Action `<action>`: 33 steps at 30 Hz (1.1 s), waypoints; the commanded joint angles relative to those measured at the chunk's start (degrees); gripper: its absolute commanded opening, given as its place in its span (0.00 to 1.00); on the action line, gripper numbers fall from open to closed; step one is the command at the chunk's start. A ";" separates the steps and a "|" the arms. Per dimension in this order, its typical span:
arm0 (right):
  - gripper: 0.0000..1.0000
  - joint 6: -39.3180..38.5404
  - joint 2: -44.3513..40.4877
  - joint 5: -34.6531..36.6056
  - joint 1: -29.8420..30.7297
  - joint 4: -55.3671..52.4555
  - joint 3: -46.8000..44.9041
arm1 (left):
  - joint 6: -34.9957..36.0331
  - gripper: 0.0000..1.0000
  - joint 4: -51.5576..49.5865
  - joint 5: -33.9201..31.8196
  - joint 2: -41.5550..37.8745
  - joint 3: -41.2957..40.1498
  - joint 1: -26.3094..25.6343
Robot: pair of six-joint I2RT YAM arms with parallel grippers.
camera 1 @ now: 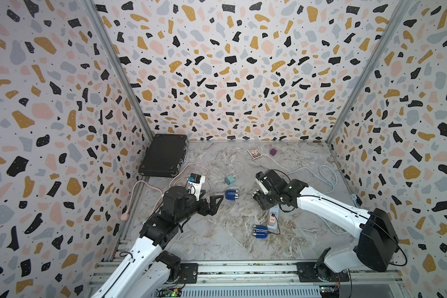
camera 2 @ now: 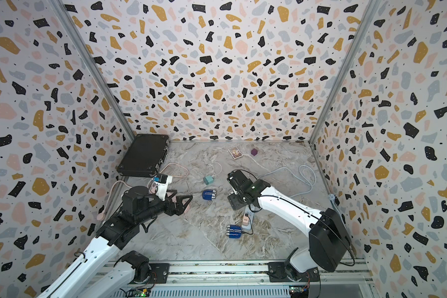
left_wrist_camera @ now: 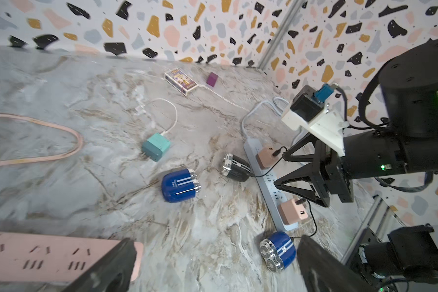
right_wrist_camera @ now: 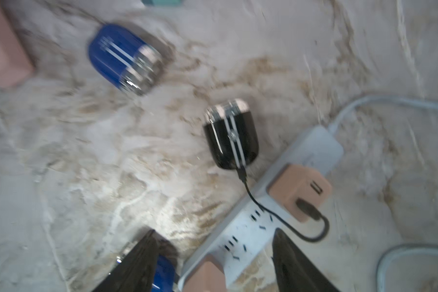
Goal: Unplug the electric shaver
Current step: Pick up the electric shaver from the center of the board.
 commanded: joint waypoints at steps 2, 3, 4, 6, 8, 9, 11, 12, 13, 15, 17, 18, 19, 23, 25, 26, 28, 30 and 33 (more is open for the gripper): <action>0.73 5.17 -0.50 1.66 0.11 -5.74 -1.78 | 3.17 1.00 5.59 2.83 2.22 0.07 -4.15; 0.73 5.51 -0.41 2.52 0.11 -6.72 -1.92 | 3.85 1.00 5.61 2.97 2.57 0.13 -5.02; 0.73 5.79 -0.68 3.33 0.11 -7.44 -2.01 | 4.28 1.00 5.75 2.75 2.93 0.03 -5.79; 0.72 5.99 -1.88 4.34 0.11 -8.10 -2.10 | 5.06 1.00 6.67 3.22 3.38 -0.42 -7.03; 0.72 5.81 -3.81 4.88 0.11 -8.48 -2.09 | 6.61 1.00 7.26 3.39 4.13 -0.90 -8.65; 0.72 5.32 -4.74 4.66 0.11 -8.68 -1.87 | 7.43 1.00 7.28 3.33 4.57 -1.06 -9.47; 0.72 3.12 -7.57 1.96 0.16 -7.67 -2.64 | 9.21 1.00 7.45 2.91 6.06 -1.36 -11.40; 0.70 1.72 -8.83 0.20 0.20 -6.70 -3.37 | 9.81 1.00 7.57 2.54 6.73 -1.48 -12.18; 0.70 1.29 -10.27 -0.34 0.20 -6.16 -4.35 | 10.38 1.00 8.62 3.38 7.67 -1.89 -13.27; 0.70 0.78 -12.49 2.10 0.20 -6.99 -5.86 | 12.66 1.00 10.60 4.19 9.52 -2.57 -16.04; 0.70 -0.09 -14.24 4.44 0.18 -8.57 -7.04 | 17.13 1.00 10.63 2.76 12.10 -2.41 -20.38; 0.71 -0.45 -15.02 5.04 0.12 -9.28 -7.40 | 19.04 1.00 10.64 0.75 13.18 -2.24 -22.31; 0.72 -0.80 -15.93 5.31 0.11 -9.49 -7.95 | 20.63 1.00 10.85 -1.19 14.79 -2.00 -24.57; 0.73 -0.17 -19.64 4.13 -0.22 -10.02 -9.35 | 25.79 1.00 9.80 -7.70 21.22 0.58 -30.15; 0.73 0.26 -21.69 3.22 -0.42 -10.15 -10.35 | 26.57 1.00 10.44 -7.75 23.52 1.18 -30.92; 0.74 0.68 -23.00 3.26 -0.57 -10.34 -11.05 | 27.18 1.00 11.02 -8.11 24.67 1.26 -31.56; 0.75 1.51 -25.35 2.22 -1.11 -10.21 -12.18 | 28.27 1.00 12.91 -8.63 26.45 1.03 -32.80; 0.76 2.37 -26.92 1.76 -1.29 -10.25 -12.50 | 28.88 1.00 15.56 -9.93 28.11 0.61 -33.75; 0.76 5.17 -28.77 -0.74 -2.39 -9.18 -11.59 | 31.02 1.00 23.15 -14.26 29.71 -1.83 -37.34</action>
